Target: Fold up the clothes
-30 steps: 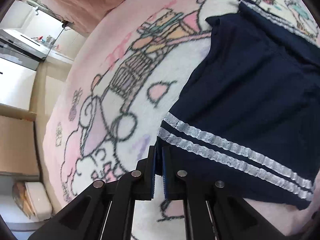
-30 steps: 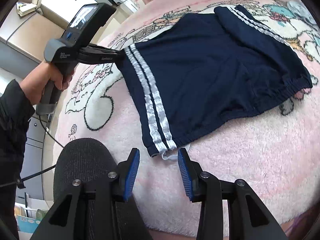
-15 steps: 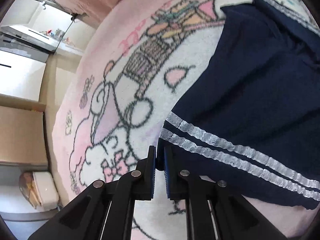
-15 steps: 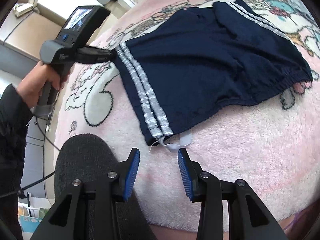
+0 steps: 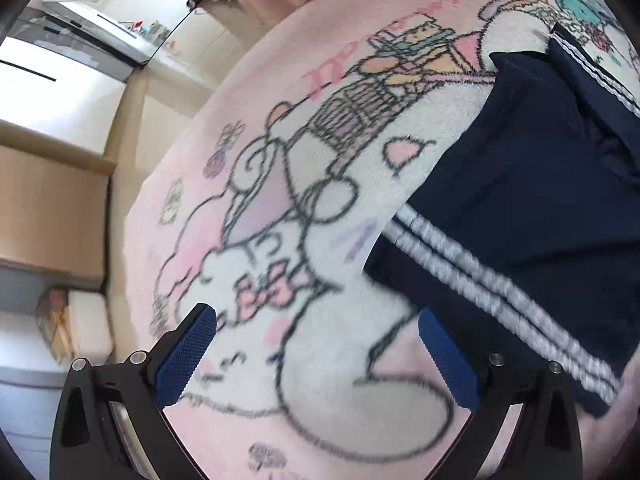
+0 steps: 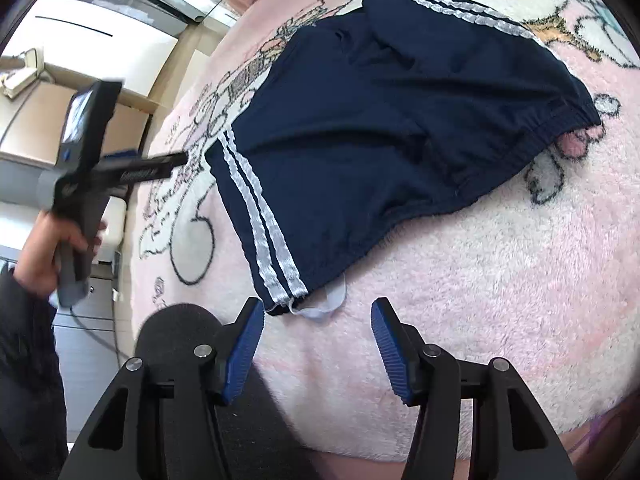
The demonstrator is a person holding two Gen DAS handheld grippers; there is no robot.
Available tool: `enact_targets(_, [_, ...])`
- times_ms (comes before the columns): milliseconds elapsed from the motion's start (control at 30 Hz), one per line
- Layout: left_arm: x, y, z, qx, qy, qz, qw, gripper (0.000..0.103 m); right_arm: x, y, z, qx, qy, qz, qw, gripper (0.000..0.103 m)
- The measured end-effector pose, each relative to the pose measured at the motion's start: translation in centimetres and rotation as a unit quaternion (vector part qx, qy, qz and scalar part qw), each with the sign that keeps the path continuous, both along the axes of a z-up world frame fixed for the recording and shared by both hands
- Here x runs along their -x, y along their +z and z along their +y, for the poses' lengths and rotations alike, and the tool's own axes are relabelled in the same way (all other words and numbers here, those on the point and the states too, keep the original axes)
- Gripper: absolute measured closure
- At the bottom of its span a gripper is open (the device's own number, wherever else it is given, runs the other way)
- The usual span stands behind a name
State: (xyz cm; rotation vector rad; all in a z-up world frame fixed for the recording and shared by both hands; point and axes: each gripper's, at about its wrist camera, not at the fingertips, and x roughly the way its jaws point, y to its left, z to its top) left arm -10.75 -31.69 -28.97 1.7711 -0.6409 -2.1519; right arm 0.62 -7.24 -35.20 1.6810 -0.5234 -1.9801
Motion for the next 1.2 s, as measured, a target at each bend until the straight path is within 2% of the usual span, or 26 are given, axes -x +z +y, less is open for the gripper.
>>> enact_targets(100, [-1.7, 2.2, 0.9, 0.0, 0.019, 0.005, 0.9998, 0.0, 1.1, 1.4, 0.1, 0.003, 0.002, 0.021, 1.0, 0.047])
enact_targets(300, [-4.8, 6.8, 5.0, -0.044, 0.079, 0.053, 0.9945, 0.0, 4.0, 4.5, 0.1, -0.016, 0.04, 0.078, 0.996, 0.043])
enact_targets(433, [-7.0, 9.2, 9.6, -0.089, 0.114, 0.108, 0.9835, 0.0, 6.3, 6.6, 0.4, -0.038, 0.07, 0.118, 0.99, 0.043])
enact_targets(500, [-8.4, 9.6, 12.1, -0.125, 0.14, 0.139, 0.9724, 0.0, 7.2, 7.7, 0.8, -0.057, 0.08, 0.15, 0.984, 0.043])
enact_targets(567, [-10.2, 9.1, 14.4, -0.173, 0.174, 0.164, 0.9554, 0.0, 8.2, 8.5, 1.2, -0.076, 0.084, 0.177, 0.978, 0.043])
enact_targets(600, [-11.0, 8.6, 15.4, -0.187, 0.185, 0.17, 0.9497, 0.0, 8.7, 8.8, 1.4, -0.083, 0.085, 0.187, 0.975, 0.042])
enact_targets(633, [-11.7, 7.9, 16.6, -0.193, 0.19, 0.168, 0.9479, 0.0, 9.2, 8.9, 1.6, -0.091, 0.086, 0.193, 0.973, 0.042])
enact_targets(700, [-12.6, 6.4, 18.9, -0.199, 0.188, 0.156, 0.9491, 0.0, 10.1, 9.0, 1.9, -0.105, 0.09, 0.201, 0.97, 0.042])
enact_targets(800, [-12.7, 4.0, 21.7, -0.189, 0.156, 0.137, 0.9599, 0.0, 11.0, 8.9, 2.3, -0.124, 0.1, 0.213, 0.964, 0.042])
enact_targets(867, [-12.1, 2.6, 22.3, -0.203, 0.151, 0.146, 0.9563, 0.0, 11.3, 8.7, 2.8, -0.131, 0.102, 0.221, 0.961, 0.042])
enact_targets(900, [-11.7, 2.1, 22.4, -0.219, 0.152, 0.157, 0.9509, 0.0, 11.4, 8.7, 3.1, -0.132, 0.102, 0.226, 0.96, 0.042])
enact_targets(967, [-10.9, 1.7, 22.4, -0.257, 0.15, 0.197, 0.9343, 0.0, 11.6, 8.6, 3.4, -0.143, 0.1, 0.243, 0.954, 0.042])
enact_targets(1067, [-10.6, 1.9, 22.4, -0.296, 0.112, 0.257, 0.913, 0.0, 11.9, 8.5, 3.8, -0.164, 0.097, 0.27, 0.944, 0.038])
enact_targets(1133, [-10.8, 1.8, 22.5, -0.294, 0.094, 0.284, 0.9076, 0.0, 12.0, 8.3, 3.7, -0.183, 0.106, 0.289, 0.934, 0.037])
enact_targets(1200, [-10.7, 1.4, 22.7, -0.288, 0.08, 0.299, 0.9059, 0.0, 12.1, 8.1, 3.1, -0.21, 0.128, 0.314, 0.917, 0.037])
